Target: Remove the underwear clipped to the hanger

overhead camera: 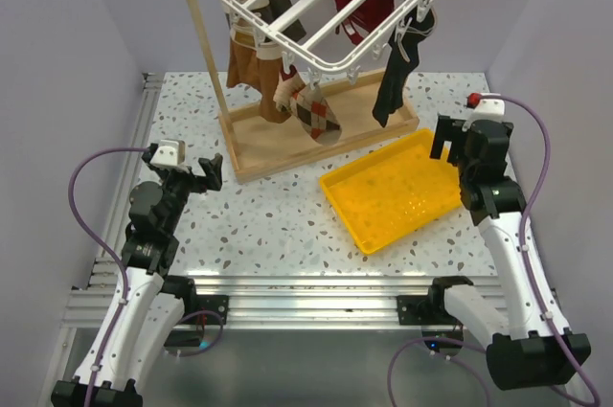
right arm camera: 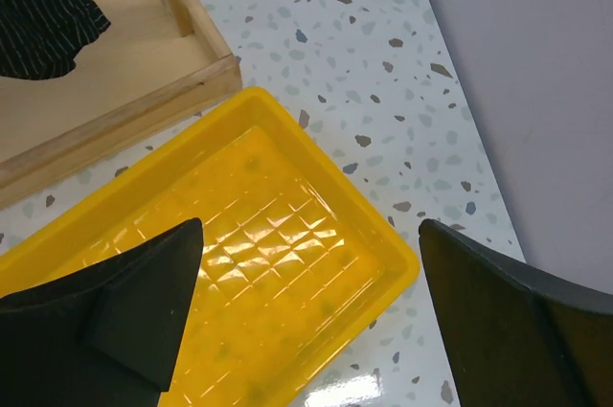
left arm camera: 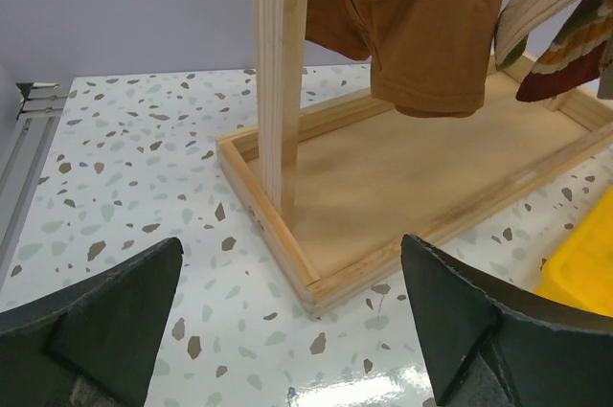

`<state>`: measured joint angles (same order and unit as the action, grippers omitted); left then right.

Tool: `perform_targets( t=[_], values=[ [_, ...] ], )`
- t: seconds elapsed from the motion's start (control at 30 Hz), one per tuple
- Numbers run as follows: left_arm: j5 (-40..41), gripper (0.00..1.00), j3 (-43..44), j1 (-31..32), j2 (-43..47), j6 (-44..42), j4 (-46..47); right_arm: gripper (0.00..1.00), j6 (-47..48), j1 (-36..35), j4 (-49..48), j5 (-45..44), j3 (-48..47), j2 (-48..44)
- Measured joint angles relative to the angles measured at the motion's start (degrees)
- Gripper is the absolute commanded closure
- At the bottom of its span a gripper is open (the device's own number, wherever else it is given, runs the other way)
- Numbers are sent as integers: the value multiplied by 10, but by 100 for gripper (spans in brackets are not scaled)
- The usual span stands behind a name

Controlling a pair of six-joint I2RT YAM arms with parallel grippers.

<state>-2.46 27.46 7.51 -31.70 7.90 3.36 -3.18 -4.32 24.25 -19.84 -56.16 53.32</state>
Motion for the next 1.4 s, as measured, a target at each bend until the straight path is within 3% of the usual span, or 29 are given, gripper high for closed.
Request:
perform_targets(
  t=[0.1, 0.23, 0.33, 0.43, 0.6, 0.93, 1.0, 1.2, 1.33, 1.4],
  values=[
    [-2, 0, 0, 0, 0, 0, 0, 1, 49, 2, 2, 54, -17, 1],
    [-2, 0, 0, 0, 1, 0, 0, 1, 180, -1, 57, 238, -89, 9],
    [-2, 0, 0, 0, 0, 0, 0, 1, 230, -7, 101, 349, -182, 40],
    [-3, 0, 0, 0, -7, 0, 3, 1, 228, -7, 122, 438, -271, 85],
    [-9, 0, 0, 0, -17, -1, 2, 1, 140, -7, 110, 538, -358, 164],
    [-15, 0, 0, 0, -3, -2, 5, 2, 31, -5, 103, 534, -512, 286],
    [-17, 0, 0, 0, -4, -2, 5, 10, 15, 1, 101, 526, -539, 296],
    [-19, 0, 0, 1, -5, -2, 5, 18, -60, 35, 79, 520, -596, 326],
    [-28, 0, 0, 2, -5, -2, 5, 16, -69, 36, 79, 510, -596, 331],
    [-47, 0, 0, 2, -3, 0, 6, 8, -56, 36, 84, 508, -598, 332]
  ],
)
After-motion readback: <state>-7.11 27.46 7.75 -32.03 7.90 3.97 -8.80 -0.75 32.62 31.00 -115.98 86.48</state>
